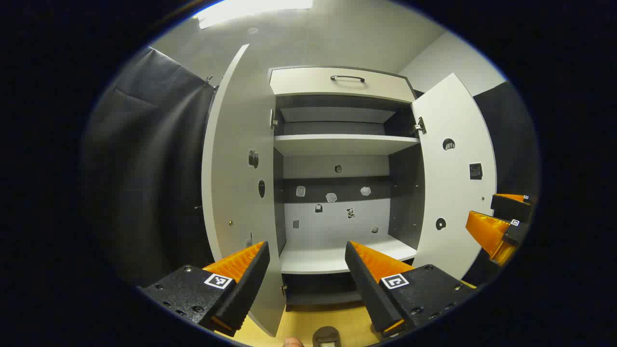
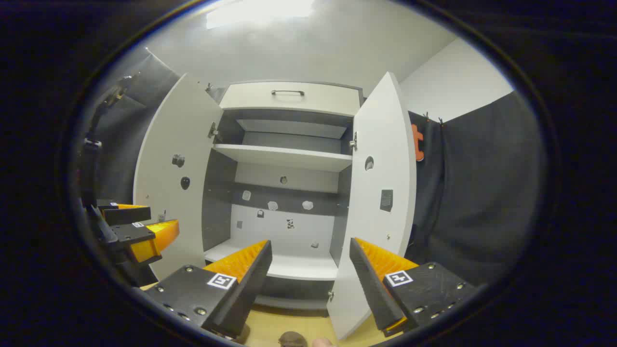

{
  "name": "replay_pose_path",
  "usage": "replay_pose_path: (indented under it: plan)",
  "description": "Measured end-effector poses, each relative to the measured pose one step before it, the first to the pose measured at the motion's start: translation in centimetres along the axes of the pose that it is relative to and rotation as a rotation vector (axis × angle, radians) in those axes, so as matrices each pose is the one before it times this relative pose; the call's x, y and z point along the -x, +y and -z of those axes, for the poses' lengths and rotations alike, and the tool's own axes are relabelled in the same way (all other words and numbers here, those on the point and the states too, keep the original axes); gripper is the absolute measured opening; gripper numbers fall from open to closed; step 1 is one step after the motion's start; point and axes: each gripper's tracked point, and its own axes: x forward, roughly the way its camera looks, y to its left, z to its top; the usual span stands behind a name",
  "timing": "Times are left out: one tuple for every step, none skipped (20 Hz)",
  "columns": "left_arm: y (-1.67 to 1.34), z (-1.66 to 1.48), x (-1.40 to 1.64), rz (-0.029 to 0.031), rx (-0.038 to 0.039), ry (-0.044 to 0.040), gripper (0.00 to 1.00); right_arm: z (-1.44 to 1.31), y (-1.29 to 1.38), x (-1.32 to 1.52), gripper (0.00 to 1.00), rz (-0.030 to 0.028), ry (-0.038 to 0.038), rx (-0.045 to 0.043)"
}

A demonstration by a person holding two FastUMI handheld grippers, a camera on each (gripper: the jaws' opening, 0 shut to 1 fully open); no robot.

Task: Grab one shoe with the right hand and put it into the shoe cabinet, grab the other shoe with the left hand and put it into the shoe cabinet; then close the right door with the right hand and the left door with the left hand.

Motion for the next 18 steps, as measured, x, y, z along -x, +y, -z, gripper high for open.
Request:
replay_pose_path:
  plan:
    - [-0.113, 0.038, -0.078, 0.00178, -0.00305, 0.00135, 0.96, 0.101, -0.032, -0.039, 0.96, -0.0008, 0.00275, -0.00354]
    - [-0.074, -0.079, -0.063, 0.00244, 0.00144, -0.00146, 0.96, -0.006, -0.053, -0.12, 0.99, 0.00024, 0.00098, -0.00457]
    - [-0.069, 0.052, -0.042, 0.0011, 0.00207, 0.00167, 0.96, 0.102, -0.031, -0.155, 0.97, 0.00118, 0.00167, -0.00396]
    - [0.036, 0.062, -0.066, -0.00145, 0.00095, 0.0028, 0.96, 0.133, -0.029, -0.145, 0.97, 0.00004, 0.00128, -0.00325]
    - [0.102, 0.089, -0.092, -0.00319, -0.00113, 0.00324, 0.96, 0.024, 0.021, -0.045, 0.97, -0.00029, 0.00126, -0.0012]
    - [0.1, 0.025, -0.042, -0.00311, -0.00107, 0.00077, 0.96, 0.07, 0.027, 0.018, 0.97, -0.00166, 0.00067, -0.00025]
    - [0.034, 0.055, -0.035, -0.00295, -0.00056, 0.00101, 0.96, -0.048, 0.004, 0.007, 0.97, -0.00038, -0.00024, 0.00048]
    - [0.104, 0.032, -0.027, -0.0037, -0.00032, 0.00118, 0.96, 0.01, -0.014, -0.103, 0.97, 0.00053, -0.00047, 0.00056]
    - [0.095, 0.07, -0.047, -0.00249, 0.00025, 0.00025, 0.96, -0.018, 0.024, -0.054, 0.97, -0.00099, -0.00013, -0.00053]
    - [0.009, 0.027, -0.048, -0.00267, 0.0005, 0.00237, 0.96, 0.089, -0.001, -0.065, 0.97, -0.00091, 0.00002, -0.00136]
    - [0.09, 0.076, -0.038, -0.00251, 0.00148, 0.00098, 0.96, -0.025, 0.064, -0.071, 0.97, -0.00272, 0.00148, -0.00157]
    - [0.033, -0.001, -0.042, -0.00133, 0.00214, 0.00115, 0.96, 0.113, 0.052, -0.048, 0.97, -0.00288, 0.00184, -0.00145]
    - [0.081, 0.068, 0.044, -0.00289, 0.00173, 0.00052, 0.94, 0.011, -0.007, -0.042, 0.96, -0.00141, -0.00012, -0.00091]
    - [0.029, -0.04, -0.052, -0.00302, 0.00122, 0.00034, 0.96, 0.136, 0.074, -0.134, 0.97, -0.00243, 0.00156, -0.00064]
    - [0.162, 0.069, 0.02, -0.00342, 0.00091, 0.00041, 0.96, 0.213, 0.082, -0.1, 0.97, -0.00346, 0.00478, -0.00221]
    - [0.066, -0.035, -0.022, -0.003, -0.00003, -0.00054, 0.96, 0.53, 0.179, -0.138, 0.97, -0.00611, 0.00779, -0.00448]
    - [0.059, -0.047, 0.027, -0.00342, -0.00061, -0.00039, 0.96, 0.543, 0.193, -0.109, 0.97, -0.00654, 0.01119, -0.00552]
    - [0.137, -0.065, 0.011, -0.00241, -0.0013, -0.00072, 0.96, 0.718, 0.15, -0.109, 0.97, -0.00575, 0.01106, -0.00543]
